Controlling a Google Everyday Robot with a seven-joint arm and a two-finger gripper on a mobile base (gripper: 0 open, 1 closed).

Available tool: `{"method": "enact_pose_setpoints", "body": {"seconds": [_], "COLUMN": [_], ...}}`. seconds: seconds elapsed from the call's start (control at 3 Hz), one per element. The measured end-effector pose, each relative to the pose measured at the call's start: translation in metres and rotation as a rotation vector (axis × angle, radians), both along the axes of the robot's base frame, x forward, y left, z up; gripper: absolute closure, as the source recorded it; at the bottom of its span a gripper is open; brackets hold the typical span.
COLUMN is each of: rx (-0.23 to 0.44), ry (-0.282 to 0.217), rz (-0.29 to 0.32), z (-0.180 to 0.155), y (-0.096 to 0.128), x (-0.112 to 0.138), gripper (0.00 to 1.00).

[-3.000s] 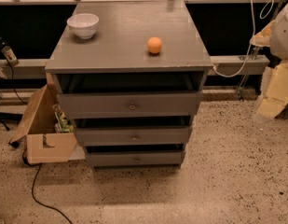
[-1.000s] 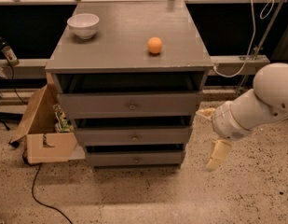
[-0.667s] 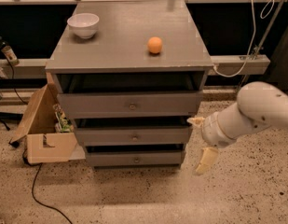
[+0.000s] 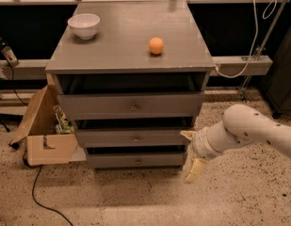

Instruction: Open bottom drawer

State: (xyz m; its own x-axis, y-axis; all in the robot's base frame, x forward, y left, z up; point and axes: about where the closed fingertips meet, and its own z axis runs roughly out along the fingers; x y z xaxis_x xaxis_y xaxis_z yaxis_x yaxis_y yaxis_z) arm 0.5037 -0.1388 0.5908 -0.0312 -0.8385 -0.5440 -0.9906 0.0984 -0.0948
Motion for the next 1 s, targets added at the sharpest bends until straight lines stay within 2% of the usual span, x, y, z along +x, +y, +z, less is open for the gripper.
{"method": "enact_pose_setpoints", "body": {"seconds": [0.33, 1.0], "rx": [-0.021, -0.040], "ry": [-0.013, -0.090], "rz": [0.049, 0.077], "z": [-0.051, -0.169], "y": [0.006, 0.007], "x": [-0.004, 0.015], "gripper": [0.00, 0.00]}}
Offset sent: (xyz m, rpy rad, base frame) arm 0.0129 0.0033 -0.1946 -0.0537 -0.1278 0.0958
